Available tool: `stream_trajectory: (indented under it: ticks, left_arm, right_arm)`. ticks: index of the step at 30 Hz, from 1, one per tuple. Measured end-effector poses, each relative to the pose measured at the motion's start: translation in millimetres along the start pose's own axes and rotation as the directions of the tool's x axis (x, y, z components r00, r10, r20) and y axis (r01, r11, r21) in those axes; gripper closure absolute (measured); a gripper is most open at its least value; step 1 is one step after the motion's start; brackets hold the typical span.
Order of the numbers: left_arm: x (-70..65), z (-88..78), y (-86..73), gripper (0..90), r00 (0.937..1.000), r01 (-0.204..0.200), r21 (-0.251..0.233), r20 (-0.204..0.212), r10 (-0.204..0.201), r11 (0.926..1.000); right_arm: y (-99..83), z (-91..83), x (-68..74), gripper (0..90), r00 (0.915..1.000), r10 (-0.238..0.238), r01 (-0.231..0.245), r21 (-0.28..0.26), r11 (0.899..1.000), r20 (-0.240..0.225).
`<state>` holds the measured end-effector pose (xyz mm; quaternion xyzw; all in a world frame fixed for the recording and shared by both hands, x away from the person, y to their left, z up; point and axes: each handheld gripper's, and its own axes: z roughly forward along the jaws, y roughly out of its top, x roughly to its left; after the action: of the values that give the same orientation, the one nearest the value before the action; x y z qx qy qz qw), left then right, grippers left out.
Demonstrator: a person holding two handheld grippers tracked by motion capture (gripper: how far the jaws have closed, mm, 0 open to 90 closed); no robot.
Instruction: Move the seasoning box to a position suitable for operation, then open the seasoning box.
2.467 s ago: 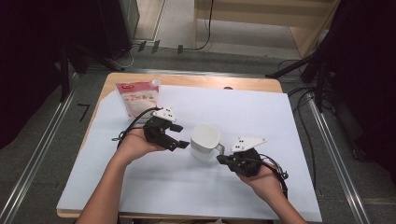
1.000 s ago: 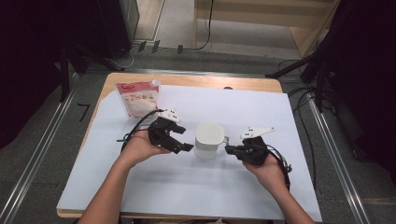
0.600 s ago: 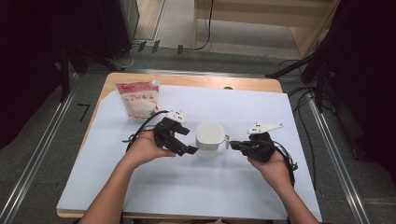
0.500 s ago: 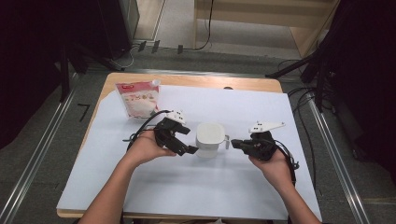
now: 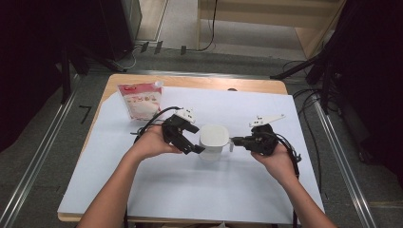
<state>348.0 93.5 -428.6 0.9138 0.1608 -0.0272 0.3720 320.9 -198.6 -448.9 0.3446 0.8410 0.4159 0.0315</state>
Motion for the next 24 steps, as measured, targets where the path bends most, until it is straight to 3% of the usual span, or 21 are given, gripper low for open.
stream_trajectory:
  ticks: [4, 16, 20, 24]
  left_arm:
    - [2.5, 0.2, 4.3, 17.0, 0.9998, -0.013, -0.006, 0.017, 0.013, 0.9999]
    - [5.7, 9.8, 6.8, 17.2, 0.9986, -0.028, -0.008, 0.044, 0.028, 0.9996]
    - [6.0, 12.8, 10.5, 17.0, 0.9977, -0.054, 0.008, 0.040, 0.054, 0.9985]
    - [4.8, 14.8, 12.3, 16.3, 0.9979, -0.054, 0.014, 0.036, 0.053, 0.9985]
  right_arm:
    - [2.5, 0.2, -2.1, 90.0, 0.9999, 0.000, 0.000, 0.000, 1.000, -0.016]
    - [2.0, 0.4, 0.7, 90.0, 0.9997, -0.025, 0.025, 0.008, 1.000, 0.001]
    - [1.9, 0.3, 1.3, 90.0, 0.9997, -0.023, 0.023, 0.009, 1.000, 0.006]
    - [2.0, 0.2, 1.6, 90.0, 0.9996, -0.027, 0.027, 0.010, 1.000, 0.010]
